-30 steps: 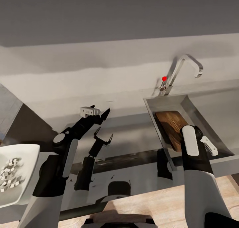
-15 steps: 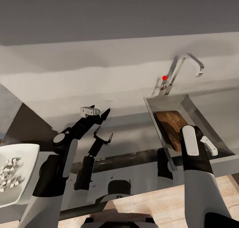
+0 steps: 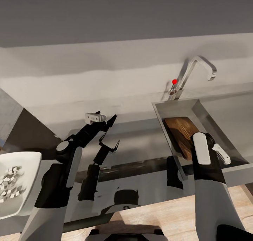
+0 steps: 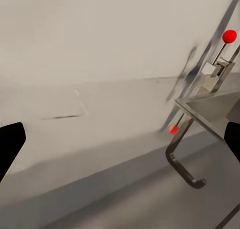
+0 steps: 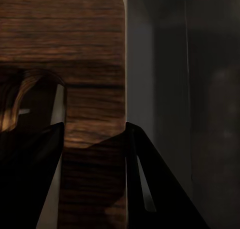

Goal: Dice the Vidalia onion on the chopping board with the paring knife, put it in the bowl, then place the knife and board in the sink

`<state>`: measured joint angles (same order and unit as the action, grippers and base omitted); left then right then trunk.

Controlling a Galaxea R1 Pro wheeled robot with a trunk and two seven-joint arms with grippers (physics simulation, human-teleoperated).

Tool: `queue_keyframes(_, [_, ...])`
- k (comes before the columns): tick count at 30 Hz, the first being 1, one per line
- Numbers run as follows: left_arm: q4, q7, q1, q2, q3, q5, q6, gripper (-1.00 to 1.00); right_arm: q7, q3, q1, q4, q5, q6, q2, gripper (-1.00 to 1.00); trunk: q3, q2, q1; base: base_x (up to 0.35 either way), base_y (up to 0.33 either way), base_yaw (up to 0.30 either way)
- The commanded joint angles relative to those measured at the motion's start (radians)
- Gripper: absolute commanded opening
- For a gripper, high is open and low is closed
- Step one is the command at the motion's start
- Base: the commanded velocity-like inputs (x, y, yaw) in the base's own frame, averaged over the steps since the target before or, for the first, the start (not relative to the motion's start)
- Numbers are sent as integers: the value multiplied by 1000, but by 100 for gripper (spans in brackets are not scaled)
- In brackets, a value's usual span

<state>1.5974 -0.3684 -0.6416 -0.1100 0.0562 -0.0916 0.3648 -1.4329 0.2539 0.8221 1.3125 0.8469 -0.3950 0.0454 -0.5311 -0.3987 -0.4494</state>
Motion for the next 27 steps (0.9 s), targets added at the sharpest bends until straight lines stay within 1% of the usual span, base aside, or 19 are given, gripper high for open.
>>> queue_keyframes(1, [1,-1,-1,0,-1,-10,10,100,-4,2,0,1,4,-10,1,-100,-2,-1,-1,0,0,0])
queue_keyframes(8, [1,-1,-1,0,-1,-10,10,100,-4,3,0,1,4,-10,1,-100,-10,-1,-1,0,0,0])
queue_keyframes(17, [1,-1,-1,-1,-1,-10,10,100,-4,4,0,1,4,-10,1,-100,-11,-1,-1,0,0,0])
queue_keyframes(18, [1,-1,-1,-1,-1,-10,10,100,-4,4,0,1,4,-10,1,100,-11,-1,-1,0,0,0])
queue_keyframes(27, [1,-1,-1,0,-1,-10,10,100,-4,4,0,1,4,-10,1,100,-11,-1,-1,0,0,0])
